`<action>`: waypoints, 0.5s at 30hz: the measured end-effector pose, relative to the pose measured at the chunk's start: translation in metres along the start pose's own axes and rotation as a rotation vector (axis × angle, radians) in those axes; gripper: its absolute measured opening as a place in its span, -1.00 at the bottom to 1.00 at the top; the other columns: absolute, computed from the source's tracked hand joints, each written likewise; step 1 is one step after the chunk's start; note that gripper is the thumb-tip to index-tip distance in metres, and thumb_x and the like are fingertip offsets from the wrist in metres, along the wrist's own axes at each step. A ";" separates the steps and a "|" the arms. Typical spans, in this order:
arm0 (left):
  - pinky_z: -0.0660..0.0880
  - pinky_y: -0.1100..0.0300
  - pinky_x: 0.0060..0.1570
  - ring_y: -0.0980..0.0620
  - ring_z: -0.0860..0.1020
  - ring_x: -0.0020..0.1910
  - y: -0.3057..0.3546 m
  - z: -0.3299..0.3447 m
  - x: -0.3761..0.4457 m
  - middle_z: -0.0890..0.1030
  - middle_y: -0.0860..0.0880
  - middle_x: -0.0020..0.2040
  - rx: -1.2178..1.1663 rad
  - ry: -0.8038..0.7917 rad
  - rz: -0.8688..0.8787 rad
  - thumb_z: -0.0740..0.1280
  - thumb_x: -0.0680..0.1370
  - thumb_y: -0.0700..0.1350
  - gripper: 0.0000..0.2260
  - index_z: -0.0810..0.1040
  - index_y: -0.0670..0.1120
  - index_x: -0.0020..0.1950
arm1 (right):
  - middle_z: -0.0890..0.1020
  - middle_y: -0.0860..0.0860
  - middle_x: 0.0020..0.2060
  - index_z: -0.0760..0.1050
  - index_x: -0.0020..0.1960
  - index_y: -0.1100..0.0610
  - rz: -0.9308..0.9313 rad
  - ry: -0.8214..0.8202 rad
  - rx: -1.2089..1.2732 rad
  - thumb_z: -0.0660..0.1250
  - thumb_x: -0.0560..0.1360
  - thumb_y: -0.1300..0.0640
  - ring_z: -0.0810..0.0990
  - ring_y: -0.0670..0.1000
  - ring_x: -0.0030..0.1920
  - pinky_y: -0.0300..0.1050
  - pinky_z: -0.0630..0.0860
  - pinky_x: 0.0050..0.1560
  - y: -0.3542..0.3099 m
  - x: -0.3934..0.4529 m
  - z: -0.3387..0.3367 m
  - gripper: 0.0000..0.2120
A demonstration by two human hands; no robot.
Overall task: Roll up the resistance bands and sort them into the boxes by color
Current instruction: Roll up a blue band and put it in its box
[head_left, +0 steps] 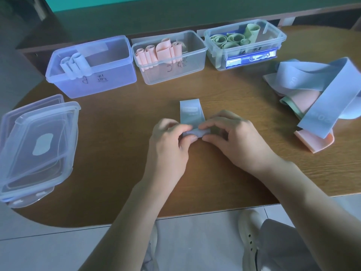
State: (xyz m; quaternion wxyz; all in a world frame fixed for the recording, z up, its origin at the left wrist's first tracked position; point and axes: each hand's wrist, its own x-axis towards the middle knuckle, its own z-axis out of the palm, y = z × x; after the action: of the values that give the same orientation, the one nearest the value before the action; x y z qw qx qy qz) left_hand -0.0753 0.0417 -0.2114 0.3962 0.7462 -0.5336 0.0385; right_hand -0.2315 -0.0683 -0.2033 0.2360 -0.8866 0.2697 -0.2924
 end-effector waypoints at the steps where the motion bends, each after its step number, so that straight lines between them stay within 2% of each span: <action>1: 0.53 0.23 -0.08 0.04 0.56 -0.06 0.001 0.000 0.001 0.61 -0.06 0.01 -0.001 0.017 -0.007 0.55 0.47 -0.13 -0.80 0.72 -0.09 0.07 | 0.58 -0.14 0.05 0.66 0.13 0.03 0.002 0.001 -0.008 0.51 0.50 0.14 0.43 -0.31 -0.23 -0.14 0.53 -0.13 0.000 0.001 0.001 -0.79; 4: 0.51 0.28 -0.14 0.12 0.54 -0.13 0.002 0.000 0.004 0.63 0.01 -0.08 -0.037 0.051 0.008 0.56 0.46 -0.16 -0.87 0.70 -0.10 -0.02 | 0.60 -0.13 0.07 0.66 0.15 0.00 0.025 0.003 -0.020 0.46 0.53 0.09 0.39 -0.36 -0.22 -0.09 0.54 -0.11 0.000 0.005 0.002 -0.81; 7: 0.54 0.16 -0.15 0.06 0.58 -0.14 0.002 -0.001 0.008 0.65 0.03 -0.13 -0.028 0.061 0.063 0.53 0.50 -0.19 -0.95 0.69 -0.11 -0.08 | 0.60 -0.13 0.10 0.65 0.19 -0.03 0.048 -0.005 -0.043 0.42 0.57 0.04 0.47 -0.22 -0.17 0.00 0.59 -0.10 0.001 0.008 0.004 -0.80; 10: 0.59 0.10 -0.11 0.01 0.61 -0.10 0.002 -0.002 0.011 0.68 0.02 -0.07 0.007 0.032 0.052 0.52 0.51 -0.14 -0.91 0.70 -0.10 -0.01 | 0.59 -0.09 0.09 0.65 0.20 -0.02 0.061 0.039 -0.065 0.39 0.59 0.02 0.61 -0.01 -0.05 0.08 0.62 -0.13 0.001 0.009 0.009 -0.80; 13: 0.50 0.23 -0.06 0.02 0.58 0.00 0.003 -0.001 0.013 0.67 0.06 0.02 0.049 -0.048 -0.021 0.53 0.49 0.01 -0.77 0.68 -0.03 0.09 | 0.60 -0.05 0.05 0.67 0.13 0.04 0.034 0.133 -0.053 0.40 0.58 0.11 0.60 -0.01 -0.10 0.07 0.61 -0.21 -0.001 0.010 0.016 -0.85; 15: 0.45 0.23 -0.06 0.03 0.54 0.06 0.001 -0.001 0.014 0.65 0.09 0.06 0.084 -0.073 -0.051 0.51 0.49 0.06 -0.73 0.67 0.02 0.15 | 0.62 -0.05 0.04 0.67 0.09 0.06 0.020 0.147 -0.041 0.39 0.58 0.15 0.60 -0.02 -0.12 0.07 0.60 -0.22 -0.002 0.012 0.018 -0.88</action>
State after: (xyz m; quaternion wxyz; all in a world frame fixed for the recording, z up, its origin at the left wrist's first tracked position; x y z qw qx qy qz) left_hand -0.0701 0.0310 -0.2032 0.3454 0.7766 -0.5263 0.0235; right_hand -0.2108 -0.0695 -0.2109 0.2004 -0.8647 0.3008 -0.3487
